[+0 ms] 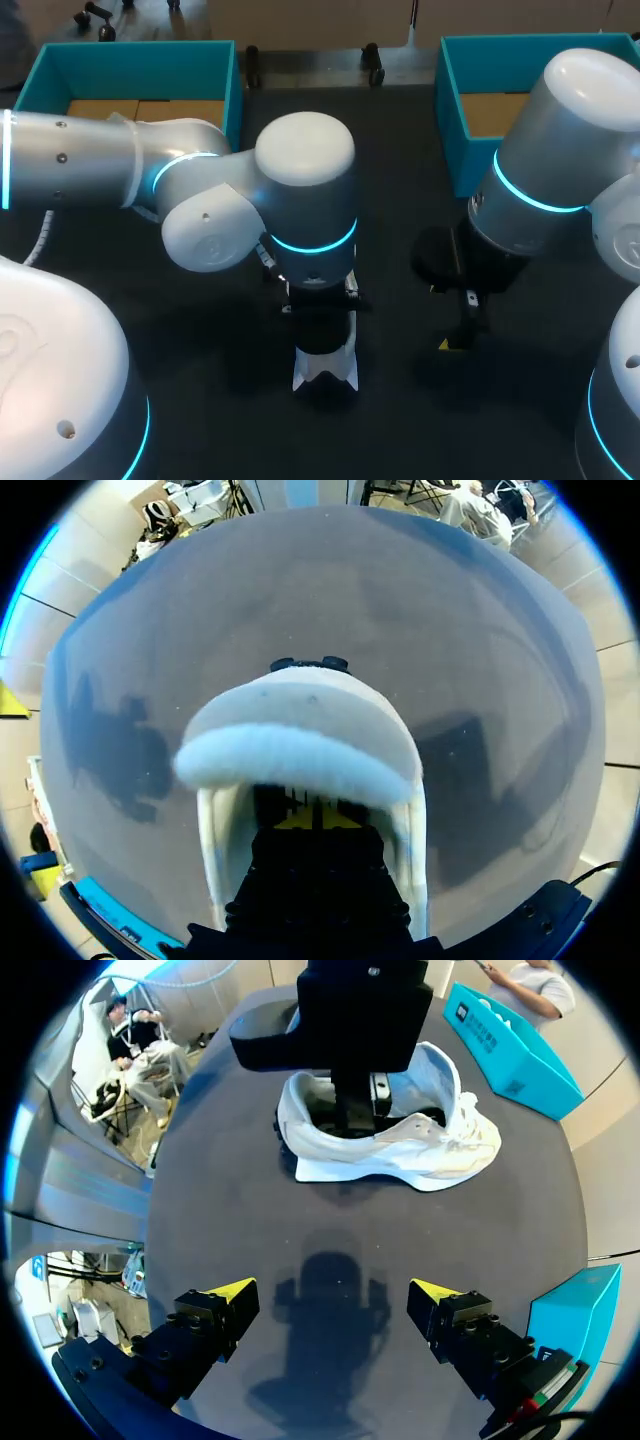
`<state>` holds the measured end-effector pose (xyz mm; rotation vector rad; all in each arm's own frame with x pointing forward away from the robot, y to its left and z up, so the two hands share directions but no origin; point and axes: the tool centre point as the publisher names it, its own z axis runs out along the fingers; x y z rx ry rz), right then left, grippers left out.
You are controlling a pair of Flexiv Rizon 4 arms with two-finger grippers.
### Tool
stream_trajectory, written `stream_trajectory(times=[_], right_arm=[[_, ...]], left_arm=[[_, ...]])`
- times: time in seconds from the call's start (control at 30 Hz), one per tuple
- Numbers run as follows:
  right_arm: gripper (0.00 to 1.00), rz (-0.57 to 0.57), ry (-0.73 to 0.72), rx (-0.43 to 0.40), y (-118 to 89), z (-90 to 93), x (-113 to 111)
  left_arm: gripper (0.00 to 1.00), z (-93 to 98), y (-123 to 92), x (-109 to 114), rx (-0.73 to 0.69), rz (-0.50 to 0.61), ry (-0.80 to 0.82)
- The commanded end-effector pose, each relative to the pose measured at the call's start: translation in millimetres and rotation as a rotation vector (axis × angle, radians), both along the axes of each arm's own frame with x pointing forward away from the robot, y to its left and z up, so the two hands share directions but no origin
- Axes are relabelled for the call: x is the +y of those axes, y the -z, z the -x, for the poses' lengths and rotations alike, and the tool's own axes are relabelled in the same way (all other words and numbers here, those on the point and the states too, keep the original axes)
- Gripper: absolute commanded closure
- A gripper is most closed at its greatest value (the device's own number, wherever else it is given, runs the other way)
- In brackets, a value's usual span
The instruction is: Take the shoe out of the shoebox, open the shoe tongue, remove and reinsert the insole, then place the shoe into the shoebox
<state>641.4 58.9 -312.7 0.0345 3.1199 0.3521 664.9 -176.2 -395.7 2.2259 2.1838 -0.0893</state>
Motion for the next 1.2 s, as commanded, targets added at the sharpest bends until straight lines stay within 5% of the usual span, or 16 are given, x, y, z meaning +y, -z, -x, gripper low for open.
stream_trajectory(times=[0.03, 0.33, 0.67, 1.2], right_arm=[[0.00, -0.002, 0.000, -0.002, 1.0, 1.2, -0.4], [0.00, -0.002, 0.000, -0.002, 1.0, 1.2, -0.4], [0.00, -0.002, 0.000, -0.002, 1.0, 1.2, -0.4], [0.00, -0.002, 0.000, -0.002, 1.0, 1.2, -0.4]], left_arm=[[1.00, 0.2, -24.1, 13.0, -0.011, 0.039, 0.003], [1.00, -8.8, -42.4, 5.6, -0.074, 0.067, -0.038], [1.00, -14.0, -38.3, 0.6, -0.107, 0.050, -0.062], [0.58, -23.9, -34.2, 7.5, -0.091, 0.035, -0.115]])
